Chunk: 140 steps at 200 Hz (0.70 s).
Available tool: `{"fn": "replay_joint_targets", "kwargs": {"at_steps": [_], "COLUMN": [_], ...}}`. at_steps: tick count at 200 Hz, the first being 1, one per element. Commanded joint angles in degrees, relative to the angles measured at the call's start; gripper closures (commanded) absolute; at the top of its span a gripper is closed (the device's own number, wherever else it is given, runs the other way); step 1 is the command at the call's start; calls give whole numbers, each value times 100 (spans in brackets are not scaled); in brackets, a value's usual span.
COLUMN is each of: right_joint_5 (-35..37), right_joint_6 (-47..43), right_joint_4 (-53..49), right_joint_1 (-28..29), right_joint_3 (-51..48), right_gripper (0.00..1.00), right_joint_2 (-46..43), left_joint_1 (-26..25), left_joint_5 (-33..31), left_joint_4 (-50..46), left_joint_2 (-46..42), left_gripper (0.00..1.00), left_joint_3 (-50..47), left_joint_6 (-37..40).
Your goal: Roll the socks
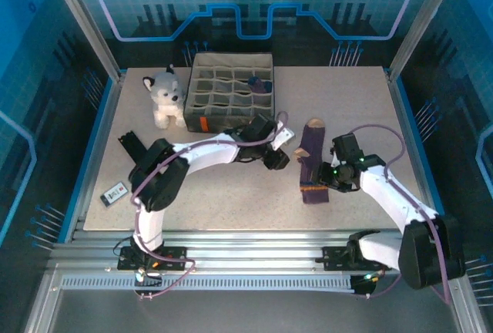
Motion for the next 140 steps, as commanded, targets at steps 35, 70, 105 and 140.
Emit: {"fn": "replay_joint_targets", "kwargs": {"at_steps": [35, 70, 105, 140], "right_joint_5": [67, 117, -235, -275], "right_joint_6": [220, 230, 322, 318], "right_joint_4": [-74, 34, 492, 551], "right_joint_1": [-276, -285, -347, -333], "right_joint_3": [-509, -592, -832, -852], "right_gripper": [52, 54, 71, 80], "right_joint_2": [12, 192, 328, 428], "left_joint_1": [-1195, -1414, -1722, -1786], "left_joint_5": [129, -28, -466, -694], "left_joint_4": [2048, 2231, 2587, 2855], "left_joint_2": [-506, -55, 313, 554], "left_gripper": [58, 57, 58, 59], "left_joint_3": [-1634, -1267, -1199, -1182], "left_joint_6": [3471, 3640, 4272, 4473]}}
